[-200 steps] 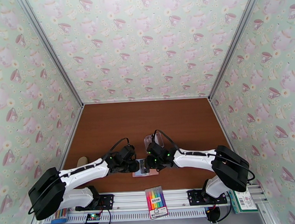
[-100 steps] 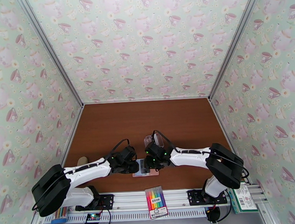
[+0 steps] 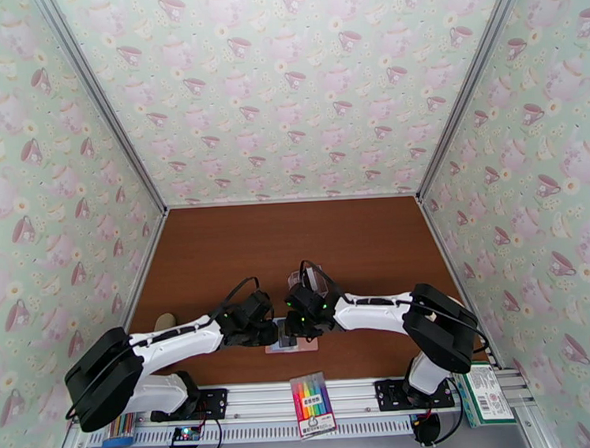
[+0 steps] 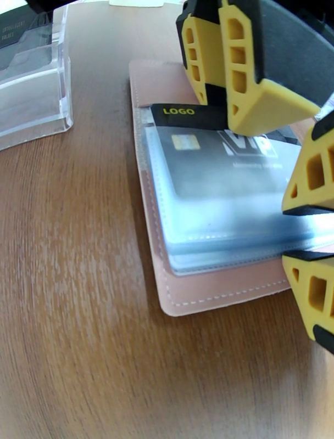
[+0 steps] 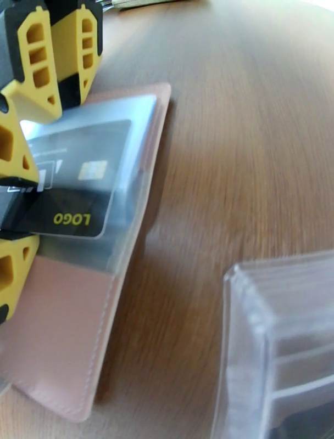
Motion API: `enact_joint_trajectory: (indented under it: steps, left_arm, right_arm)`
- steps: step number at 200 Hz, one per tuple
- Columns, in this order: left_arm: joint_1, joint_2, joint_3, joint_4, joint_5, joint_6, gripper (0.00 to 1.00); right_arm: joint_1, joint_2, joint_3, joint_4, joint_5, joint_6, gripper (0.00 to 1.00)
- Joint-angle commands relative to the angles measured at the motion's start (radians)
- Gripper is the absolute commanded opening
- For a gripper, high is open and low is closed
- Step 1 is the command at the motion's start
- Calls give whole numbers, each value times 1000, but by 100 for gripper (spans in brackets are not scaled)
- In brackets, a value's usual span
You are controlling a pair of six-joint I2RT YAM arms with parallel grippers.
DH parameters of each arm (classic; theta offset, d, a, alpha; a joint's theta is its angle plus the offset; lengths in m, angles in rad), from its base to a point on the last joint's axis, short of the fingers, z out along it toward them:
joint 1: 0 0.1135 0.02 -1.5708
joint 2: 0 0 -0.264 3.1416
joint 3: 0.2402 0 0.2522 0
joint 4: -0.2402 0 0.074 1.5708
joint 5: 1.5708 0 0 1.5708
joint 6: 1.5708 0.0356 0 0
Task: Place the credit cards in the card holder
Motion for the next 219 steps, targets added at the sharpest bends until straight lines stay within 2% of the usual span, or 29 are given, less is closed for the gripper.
enact_joint_trajectory:
  steps: [1, 102, 219]
  left_arm:
    - [-3, 10, -18, 22, 21, -6, 26]
    - [-3, -12, -30, 33, 30, -11, 27]
    - [-3, -18, -36, 51, 38, -17, 27]
  right_arm:
    - [12, 22, 33, 8, -10, 14, 27]
    - [23, 46, 32, 71, -36, 72, 19]
    - [31, 62, 30, 109, -70, 99, 18]
